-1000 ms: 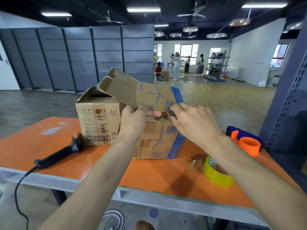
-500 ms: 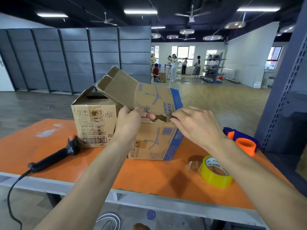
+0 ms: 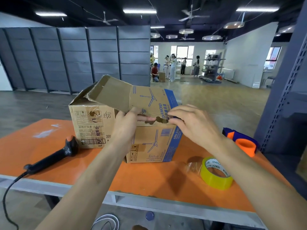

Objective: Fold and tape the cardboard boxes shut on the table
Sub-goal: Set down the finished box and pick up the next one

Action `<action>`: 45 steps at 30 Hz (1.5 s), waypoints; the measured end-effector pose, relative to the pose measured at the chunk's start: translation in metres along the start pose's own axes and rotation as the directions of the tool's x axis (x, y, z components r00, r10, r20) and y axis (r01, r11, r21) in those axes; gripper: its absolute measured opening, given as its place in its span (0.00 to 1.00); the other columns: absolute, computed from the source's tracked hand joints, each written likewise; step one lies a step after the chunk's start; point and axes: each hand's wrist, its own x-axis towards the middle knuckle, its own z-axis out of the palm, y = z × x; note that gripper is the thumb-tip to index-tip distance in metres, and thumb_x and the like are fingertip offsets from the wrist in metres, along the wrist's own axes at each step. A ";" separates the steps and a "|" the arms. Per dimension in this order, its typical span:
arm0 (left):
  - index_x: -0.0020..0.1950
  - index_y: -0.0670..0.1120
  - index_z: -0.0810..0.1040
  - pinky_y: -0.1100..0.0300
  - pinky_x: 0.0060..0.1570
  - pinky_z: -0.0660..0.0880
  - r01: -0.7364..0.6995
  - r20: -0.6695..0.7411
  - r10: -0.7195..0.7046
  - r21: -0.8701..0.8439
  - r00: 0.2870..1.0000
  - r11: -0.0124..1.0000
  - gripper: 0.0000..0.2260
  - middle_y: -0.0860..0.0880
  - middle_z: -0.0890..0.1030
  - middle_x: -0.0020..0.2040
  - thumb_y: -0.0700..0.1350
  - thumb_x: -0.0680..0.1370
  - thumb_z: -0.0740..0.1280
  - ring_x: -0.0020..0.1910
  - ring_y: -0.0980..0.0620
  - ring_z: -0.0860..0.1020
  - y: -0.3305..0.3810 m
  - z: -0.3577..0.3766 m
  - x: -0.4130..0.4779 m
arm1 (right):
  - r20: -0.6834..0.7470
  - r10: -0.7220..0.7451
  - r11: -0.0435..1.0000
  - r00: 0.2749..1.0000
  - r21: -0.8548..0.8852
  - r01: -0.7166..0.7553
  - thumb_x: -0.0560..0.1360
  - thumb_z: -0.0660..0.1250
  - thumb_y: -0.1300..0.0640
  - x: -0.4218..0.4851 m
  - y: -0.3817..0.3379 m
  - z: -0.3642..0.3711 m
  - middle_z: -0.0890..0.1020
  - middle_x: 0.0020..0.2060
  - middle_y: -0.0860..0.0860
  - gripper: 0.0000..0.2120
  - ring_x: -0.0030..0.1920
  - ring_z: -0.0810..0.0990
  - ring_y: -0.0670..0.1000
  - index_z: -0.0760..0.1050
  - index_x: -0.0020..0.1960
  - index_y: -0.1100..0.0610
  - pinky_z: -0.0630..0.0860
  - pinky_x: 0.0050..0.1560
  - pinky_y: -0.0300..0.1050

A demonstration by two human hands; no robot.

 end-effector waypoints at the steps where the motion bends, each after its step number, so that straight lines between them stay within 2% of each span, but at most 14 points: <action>1: 0.58 0.51 0.78 0.60 0.41 0.69 0.009 0.033 -0.010 0.019 0.999 1.000 0.08 0.48 0.88 0.44 0.49 0.82 0.64 0.42 0.70 0.81 0.001 -0.001 0.001 | 0.009 0.000 1.000 1.000 -0.006 0.000 0.79 0.68 0.50 0.000 0.001 -0.001 0.85 0.56 0.47 0.13 0.57 0.81 0.52 0.83 0.60 0.55 0.81 0.49 0.56; 3: 0.58 0.51 0.79 0.60 0.38 0.76 0.041 0.129 -0.047 0.054 0.991 0.998 0.07 0.47 0.88 0.46 0.50 0.82 0.67 0.42 0.68 0.82 0.004 -0.005 0.003 | 0.040 -0.015 0.999 0.999 -0.030 0.016 0.80 0.65 0.46 0.003 -0.001 -0.004 0.85 0.56 0.48 0.16 0.58 0.81 0.52 0.83 0.59 0.55 0.81 0.49 0.56; 6: 0.60 0.45 0.81 0.51 0.50 0.81 0.082 0.228 -0.088 0.037 0.970 0.996 0.08 0.45 0.88 0.49 0.45 0.82 0.67 0.49 0.55 0.86 0.005 -0.005 0.006 | 0.097 -0.057 0.993 0.994 -0.097 0.067 0.79 0.64 0.43 0.007 -0.004 -0.010 0.85 0.55 0.48 0.20 0.57 0.81 0.53 0.83 0.59 0.56 0.81 0.47 0.55; 8: 0.61 0.41 0.82 0.54 0.45 0.83 0.090 0.226 -0.087 -0.004 0.970 0.996 0.10 0.43 0.87 0.49 0.41 0.81 0.68 0.48 0.50 0.87 0.004 -0.004 0.008 | 0.082 -0.090 0.983 0.993 -0.153 0.102 0.80 0.66 0.45 0.007 -0.008 -0.011 0.85 0.54 0.50 0.17 0.55 0.83 0.54 0.83 0.58 0.57 0.82 0.42 0.54; 10: 0.62 0.39 0.82 0.58 0.40 0.82 0.082 0.228 -0.077 -0.014 0.971 0.997 0.11 0.44 0.88 0.49 0.40 0.81 0.67 0.46 0.50 0.87 0.005 -0.002 0.008 | 0.058 -0.094 0.974 0.994 -0.202 0.104 0.81 0.65 0.49 0.004 -0.009 -0.009 0.86 0.52 0.50 0.14 0.53 0.84 0.55 0.83 0.56 0.57 0.81 0.39 0.53; 15: 0.63 0.40 0.81 0.57 0.46 0.82 0.053 0.277 -0.065 0.051 0.959 0.997 0.11 0.45 0.87 0.51 0.41 0.83 0.65 0.49 0.52 0.86 0.005 0.000 0.010 | 0.023 -0.071 0.960 0.997 -0.269 0.074 0.80 0.65 0.56 -0.001 -0.011 -0.004 0.86 0.48 0.53 0.11 0.49 0.85 0.57 0.83 0.54 0.60 0.82 0.36 0.52; 21: 0.63 0.40 0.82 0.53 0.49 0.83 0.135 0.306 -0.148 0.063 0.941 0.989 0.14 0.45 0.87 0.54 0.46 0.83 0.66 0.54 0.51 0.85 0.005 -0.003 0.016 | 0.139 0.013 0.948 0.990 -0.316 0.032 0.81 0.55 0.37 0.006 -0.006 -0.013 0.84 0.48 0.47 0.23 0.49 0.83 0.52 0.80 0.55 0.52 0.80 0.43 0.50; 27: 0.63 0.43 0.83 0.58 0.41 0.83 0.119 0.329 -0.143 0.091 0.933 0.989 0.13 0.45 0.87 0.54 0.47 0.83 0.64 0.53 0.52 0.86 0.006 -0.002 0.019 | 0.199 -0.036 0.911 0.979 -0.397 0.114 0.83 0.56 0.55 0.006 -0.007 -0.014 0.83 0.48 0.49 0.13 0.45 0.83 0.55 0.77 0.59 0.55 0.80 0.41 0.51; 31: 0.62 0.42 0.83 0.60 0.39 0.82 0.122 0.326 -0.144 0.088 0.934 0.989 0.13 0.44 0.87 0.52 0.46 0.83 0.64 0.51 0.52 0.86 0.004 0.000 0.018 | 0.162 -0.041 0.897 0.986 -0.428 0.108 0.84 0.50 0.54 -0.002 -0.002 -0.010 0.83 0.49 0.47 0.18 0.46 0.84 0.54 0.78 0.59 0.53 0.80 0.41 0.51; 33: 0.61 0.41 0.83 0.60 0.38 0.82 0.126 0.311 -0.139 0.061 0.940 0.990 0.12 0.44 0.87 0.52 0.45 0.83 0.65 0.49 0.52 0.86 0.004 0.001 0.017 | 0.116 -0.066 0.906 0.991 -0.410 0.108 0.85 0.48 0.52 -0.006 0.001 -0.006 0.84 0.49 0.47 0.20 0.45 0.85 0.54 0.79 0.58 0.53 0.81 0.39 0.51; 36: 0.60 0.42 0.83 0.60 0.36 0.82 0.102 0.265 -0.109 0.040 0.958 0.994 0.11 0.44 0.88 0.48 0.44 0.82 0.66 0.46 0.53 0.87 0.003 0.003 0.017 | -0.049 -0.148 0.928 0.988 -0.353 0.121 0.84 0.59 0.53 -0.011 0.006 -0.001 0.86 0.45 0.49 0.14 0.41 0.86 0.56 0.83 0.57 0.55 0.80 0.30 0.49; 39: 0.56 0.44 0.83 0.61 0.33 0.80 0.077 0.139 -0.078 0.013 0.987 0.997 0.08 0.46 0.88 0.43 0.43 0.78 0.71 0.42 0.53 0.87 -0.004 0.002 0.018 | -0.125 -0.173 0.961 0.977 -0.239 0.139 0.83 0.62 0.49 -0.016 0.011 0.004 0.86 0.52 0.48 0.15 0.48 0.84 0.54 0.83 0.61 0.53 0.80 0.30 0.50; 42: 0.54 0.50 0.85 0.53 0.48 0.81 0.059 0.019 -0.060 0.052 0.998 0.997 0.10 0.52 0.88 0.46 0.46 0.74 0.76 0.49 0.49 0.86 -0.012 -0.004 0.023 | -0.072 -0.085 0.995 0.994 -0.061 0.081 0.82 0.57 0.41 -0.023 0.012 0.010 0.82 0.62 0.47 0.22 0.59 0.79 0.53 0.79 0.68 0.50 0.83 0.41 0.55; 45: 0.59 0.51 0.84 0.48 0.55 0.80 0.093 0.068 -0.096 0.046 0.993 0.995 0.17 0.51 0.87 0.51 0.48 0.71 0.77 0.53 0.47 0.85 -0.016 -0.015 0.024 | -0.048 -0.037 0.999 0.998 -0.014 0.036 0.80 0.62 0.41 -0.027 0.008 0.017 0.80 0.64 0.46 0.22 0.62 0.76 0.52 0.77 0.70 0.48 0.83 0.43 0.56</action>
